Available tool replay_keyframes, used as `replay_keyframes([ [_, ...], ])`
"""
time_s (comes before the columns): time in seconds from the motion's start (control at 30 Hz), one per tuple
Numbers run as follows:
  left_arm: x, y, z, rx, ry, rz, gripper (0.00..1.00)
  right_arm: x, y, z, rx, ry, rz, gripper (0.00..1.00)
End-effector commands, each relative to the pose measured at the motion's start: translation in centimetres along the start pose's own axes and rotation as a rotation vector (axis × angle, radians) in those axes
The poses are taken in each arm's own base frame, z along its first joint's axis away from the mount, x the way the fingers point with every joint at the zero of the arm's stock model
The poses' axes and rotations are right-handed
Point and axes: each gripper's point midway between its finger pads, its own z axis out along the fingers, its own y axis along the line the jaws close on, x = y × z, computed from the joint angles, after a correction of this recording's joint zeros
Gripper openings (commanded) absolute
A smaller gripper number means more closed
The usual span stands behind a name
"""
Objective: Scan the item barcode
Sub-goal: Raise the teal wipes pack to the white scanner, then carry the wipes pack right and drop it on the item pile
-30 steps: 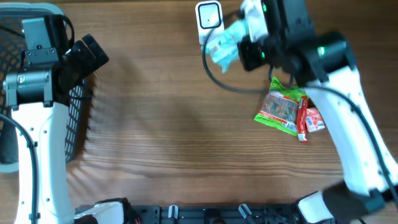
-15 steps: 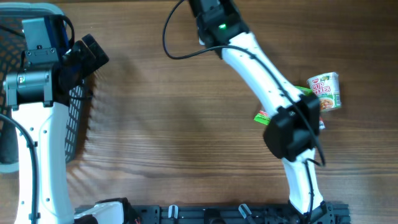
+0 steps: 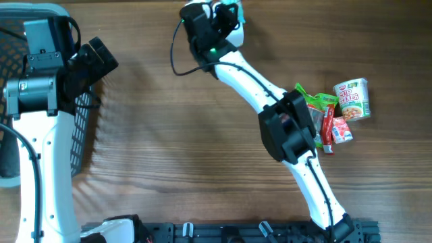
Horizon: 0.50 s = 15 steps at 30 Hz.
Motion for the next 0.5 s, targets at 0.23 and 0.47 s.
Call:
replay_keyframes([
  [0.23,-0.5,0.1,-0.5,0.006,-0.017,0.001,1.00,2.0,-2.4,0.6,0.148,0.108,0.089,0.04],
  [0.47,-0.5,0.1,-0.5,0.006,-0.017,0.001,1.00,2.0,-3.2,0.4,0.113,0.100,0.118,0.04],
])
